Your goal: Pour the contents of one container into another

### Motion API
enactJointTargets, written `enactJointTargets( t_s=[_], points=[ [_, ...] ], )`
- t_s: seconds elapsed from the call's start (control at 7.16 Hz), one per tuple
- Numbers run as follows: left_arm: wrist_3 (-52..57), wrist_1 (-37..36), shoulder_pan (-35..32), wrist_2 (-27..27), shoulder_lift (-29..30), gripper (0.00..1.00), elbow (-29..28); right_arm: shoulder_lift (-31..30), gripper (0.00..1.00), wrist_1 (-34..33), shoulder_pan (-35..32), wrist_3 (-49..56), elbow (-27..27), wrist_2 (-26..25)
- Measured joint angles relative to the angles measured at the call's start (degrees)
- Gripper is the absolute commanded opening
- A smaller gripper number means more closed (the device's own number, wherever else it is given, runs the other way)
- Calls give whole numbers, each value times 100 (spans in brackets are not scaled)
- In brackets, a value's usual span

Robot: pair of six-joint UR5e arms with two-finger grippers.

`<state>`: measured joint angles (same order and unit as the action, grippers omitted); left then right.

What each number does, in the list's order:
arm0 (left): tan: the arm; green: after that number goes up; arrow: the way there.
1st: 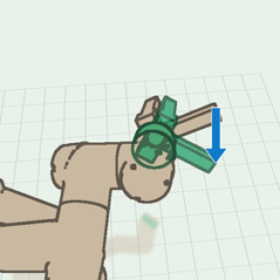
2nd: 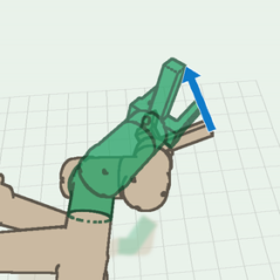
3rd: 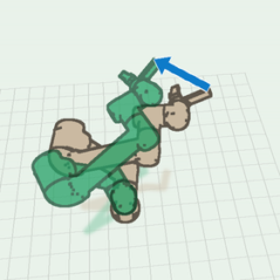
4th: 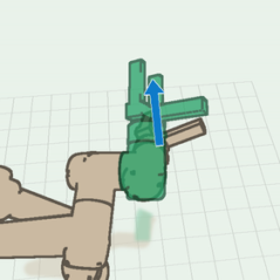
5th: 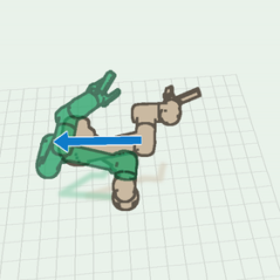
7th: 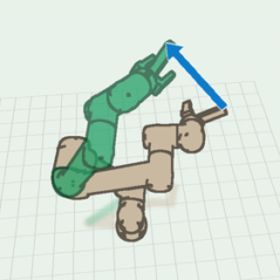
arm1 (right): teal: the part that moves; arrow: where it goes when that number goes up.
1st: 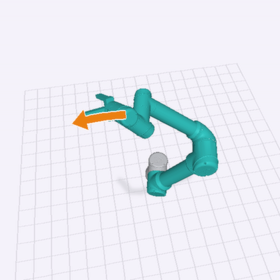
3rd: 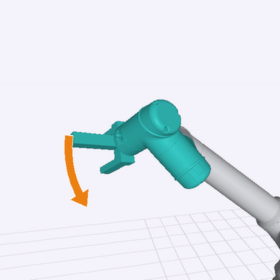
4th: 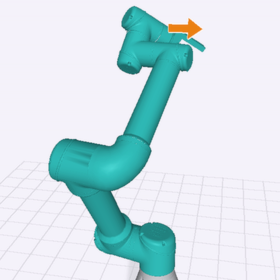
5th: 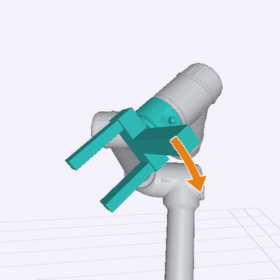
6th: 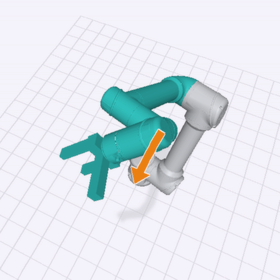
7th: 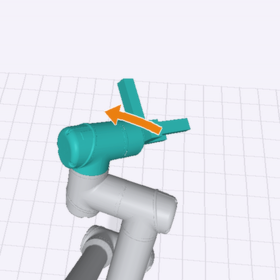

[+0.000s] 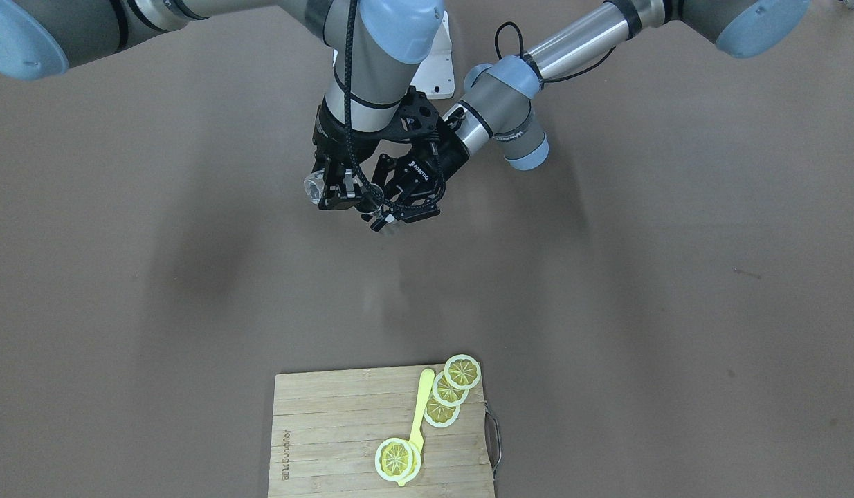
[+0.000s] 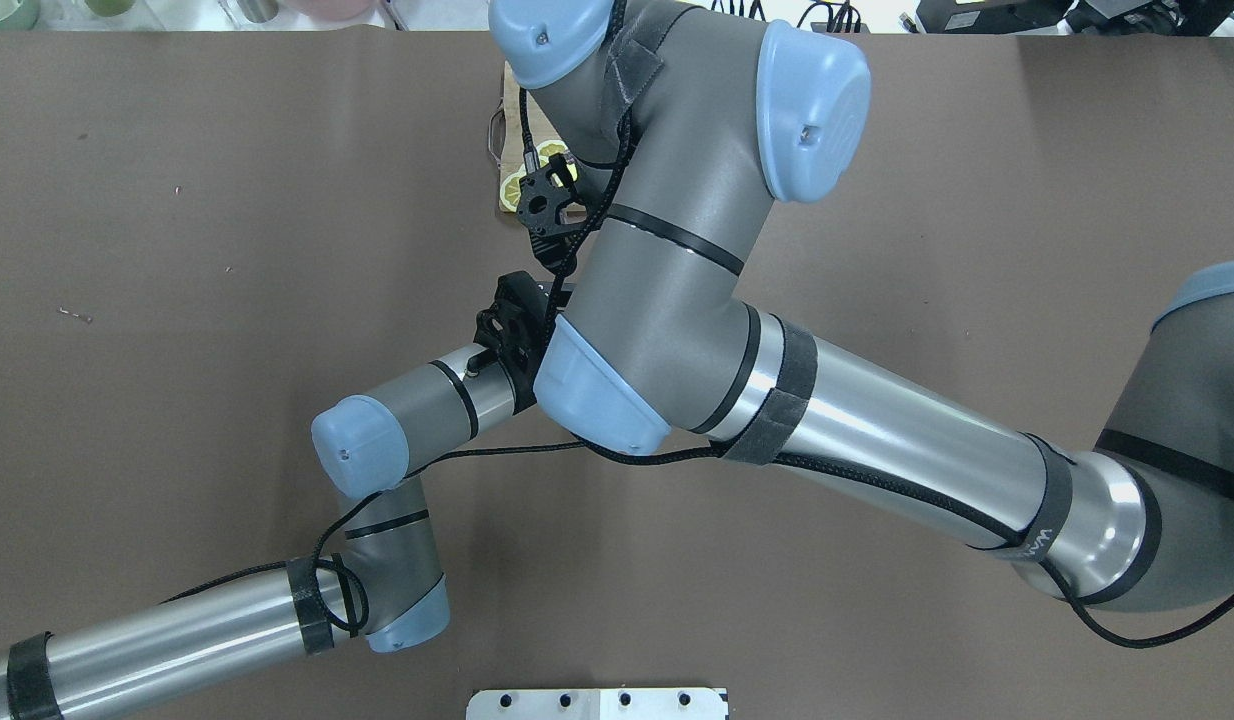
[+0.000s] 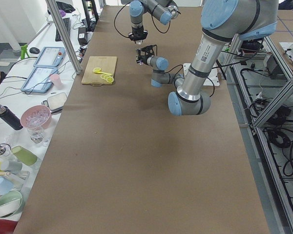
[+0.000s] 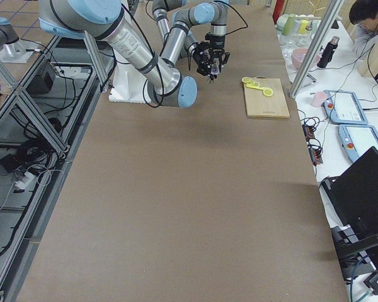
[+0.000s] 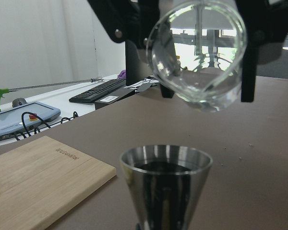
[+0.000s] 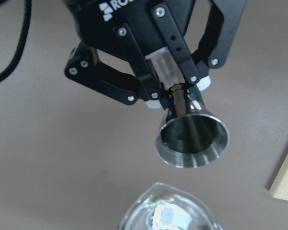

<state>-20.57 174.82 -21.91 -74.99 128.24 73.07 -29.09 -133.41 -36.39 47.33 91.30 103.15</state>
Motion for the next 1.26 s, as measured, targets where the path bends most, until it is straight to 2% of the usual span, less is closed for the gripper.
enactJointTargets(
  t_s=[1.26],
  points=[
    [8,0,-24,0,-9,0,-13,460,0,-625,63,119,-624,-262]
  ],
)
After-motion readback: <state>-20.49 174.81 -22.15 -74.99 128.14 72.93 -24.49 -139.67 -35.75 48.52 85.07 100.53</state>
